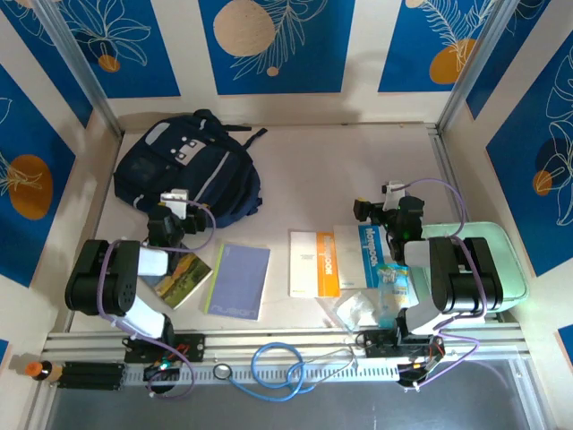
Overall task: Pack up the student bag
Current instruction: Move the student bag to the top-center of the table.
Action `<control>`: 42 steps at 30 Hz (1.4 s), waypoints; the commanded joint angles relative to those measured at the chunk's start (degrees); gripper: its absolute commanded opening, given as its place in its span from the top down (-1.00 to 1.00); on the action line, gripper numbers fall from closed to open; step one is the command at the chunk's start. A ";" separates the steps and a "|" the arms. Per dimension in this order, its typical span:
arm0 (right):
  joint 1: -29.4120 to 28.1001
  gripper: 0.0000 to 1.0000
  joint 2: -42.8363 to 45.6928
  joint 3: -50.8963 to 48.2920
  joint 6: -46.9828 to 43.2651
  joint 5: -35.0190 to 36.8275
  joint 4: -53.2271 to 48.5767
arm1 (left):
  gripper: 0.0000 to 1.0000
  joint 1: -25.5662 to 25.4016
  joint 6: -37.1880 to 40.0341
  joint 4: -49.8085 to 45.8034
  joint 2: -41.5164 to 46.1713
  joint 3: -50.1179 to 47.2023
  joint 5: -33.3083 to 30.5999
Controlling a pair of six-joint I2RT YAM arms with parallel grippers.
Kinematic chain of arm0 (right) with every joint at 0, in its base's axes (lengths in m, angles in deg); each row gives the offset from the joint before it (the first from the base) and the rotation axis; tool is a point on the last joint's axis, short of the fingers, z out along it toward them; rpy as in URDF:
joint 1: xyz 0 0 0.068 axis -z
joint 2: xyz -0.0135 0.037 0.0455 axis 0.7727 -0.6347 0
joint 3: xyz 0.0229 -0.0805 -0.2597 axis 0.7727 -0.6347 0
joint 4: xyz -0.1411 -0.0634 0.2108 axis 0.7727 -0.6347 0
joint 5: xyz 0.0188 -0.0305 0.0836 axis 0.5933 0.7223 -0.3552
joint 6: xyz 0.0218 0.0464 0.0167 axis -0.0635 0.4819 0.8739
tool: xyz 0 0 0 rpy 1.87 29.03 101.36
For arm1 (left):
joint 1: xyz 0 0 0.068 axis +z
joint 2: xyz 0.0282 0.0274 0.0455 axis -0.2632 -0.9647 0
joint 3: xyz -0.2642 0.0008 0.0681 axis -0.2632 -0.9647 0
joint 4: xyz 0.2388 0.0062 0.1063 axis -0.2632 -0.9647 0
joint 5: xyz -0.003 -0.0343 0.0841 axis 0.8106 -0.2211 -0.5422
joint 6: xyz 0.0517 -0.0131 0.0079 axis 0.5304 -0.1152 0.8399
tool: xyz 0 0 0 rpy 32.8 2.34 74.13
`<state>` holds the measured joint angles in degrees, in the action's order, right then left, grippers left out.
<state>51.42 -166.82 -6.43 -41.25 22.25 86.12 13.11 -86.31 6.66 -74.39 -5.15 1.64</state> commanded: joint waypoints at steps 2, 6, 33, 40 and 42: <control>0.05 -0.99 -0.23 0.62 0.36 -0.26 0.09 | -0.99 -0.40 0.65 0.44 -0.28 0.82 1.40; 0.24 -0.98 -0.08 0.54 0.53 -0.79 0.20 | -0.99 -0.33 0.73 0.41 -0.15 0.82 1.74; -1.56 -0.99 3.30 -0.08 -1.60 0.57 -1.15 | -0.99 -0.31 -0.33 7.03 0.77 -3.10 -1.00; -5.11 -0.98 14.75 4.63 0.29 8.92 -17.25 | -0.99 -0.39 -1.72 -3.38 17.11 -4.53 -5.16; -5.41 -0.98 16.33 7.77 5.11 8.27 -23.32 | -1.00 -0.35 -4.88 -9.71 22.24 -1.97 -7.30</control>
<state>46.70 -152.83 -2.67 -40.50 27.64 72.25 13.11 -87.68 3.92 -58.09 -10.64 -2.27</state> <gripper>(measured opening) 0.991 0.997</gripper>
